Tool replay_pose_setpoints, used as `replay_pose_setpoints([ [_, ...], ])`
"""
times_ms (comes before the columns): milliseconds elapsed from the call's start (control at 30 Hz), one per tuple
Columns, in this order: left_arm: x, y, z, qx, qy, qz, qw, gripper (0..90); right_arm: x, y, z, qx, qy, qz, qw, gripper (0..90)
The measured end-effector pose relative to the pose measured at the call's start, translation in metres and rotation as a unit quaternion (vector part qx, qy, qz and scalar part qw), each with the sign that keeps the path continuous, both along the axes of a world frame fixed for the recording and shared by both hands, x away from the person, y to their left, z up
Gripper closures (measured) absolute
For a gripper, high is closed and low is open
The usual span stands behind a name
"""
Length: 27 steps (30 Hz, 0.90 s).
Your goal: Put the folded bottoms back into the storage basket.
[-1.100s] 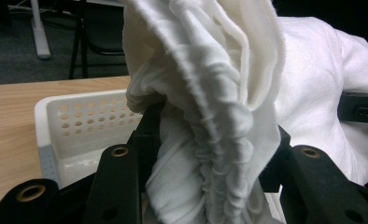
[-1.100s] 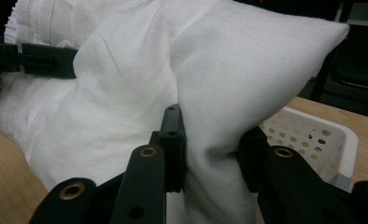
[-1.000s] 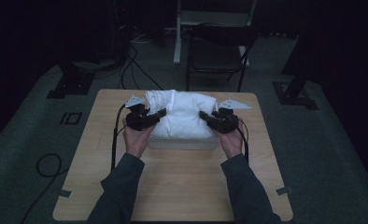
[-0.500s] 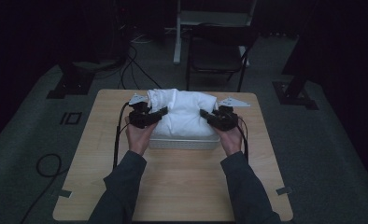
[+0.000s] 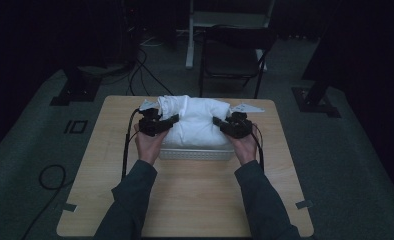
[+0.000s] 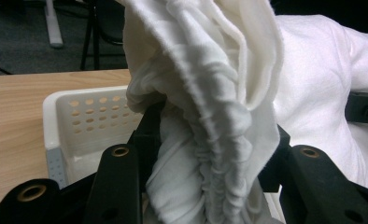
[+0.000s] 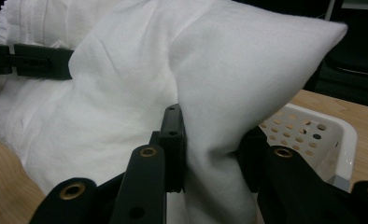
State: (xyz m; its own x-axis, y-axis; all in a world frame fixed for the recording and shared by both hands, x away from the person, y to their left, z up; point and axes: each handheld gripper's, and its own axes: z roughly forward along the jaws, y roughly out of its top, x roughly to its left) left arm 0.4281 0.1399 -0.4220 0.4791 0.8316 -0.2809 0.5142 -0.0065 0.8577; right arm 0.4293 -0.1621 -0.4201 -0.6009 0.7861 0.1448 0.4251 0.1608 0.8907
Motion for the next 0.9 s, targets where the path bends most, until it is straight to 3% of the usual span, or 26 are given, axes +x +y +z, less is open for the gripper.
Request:
replay_pose_setpoints([
  [500, 0.006, 0.000, -0.001, 0.006, -0.001, 0.017, 0.9998, 55.3, 0.010, 0.005, -0.001, 0.000, 0.004, -0.005, 1.0000, 71.0],
  [900, 0.016, -0.006, -0.008, 0.010, 0.012, 0.022, 0.9996, 55.4, 0.019, 0.003, -0.009, -0.001, 0.017, -0.015, 0.9997, 71.0],
])
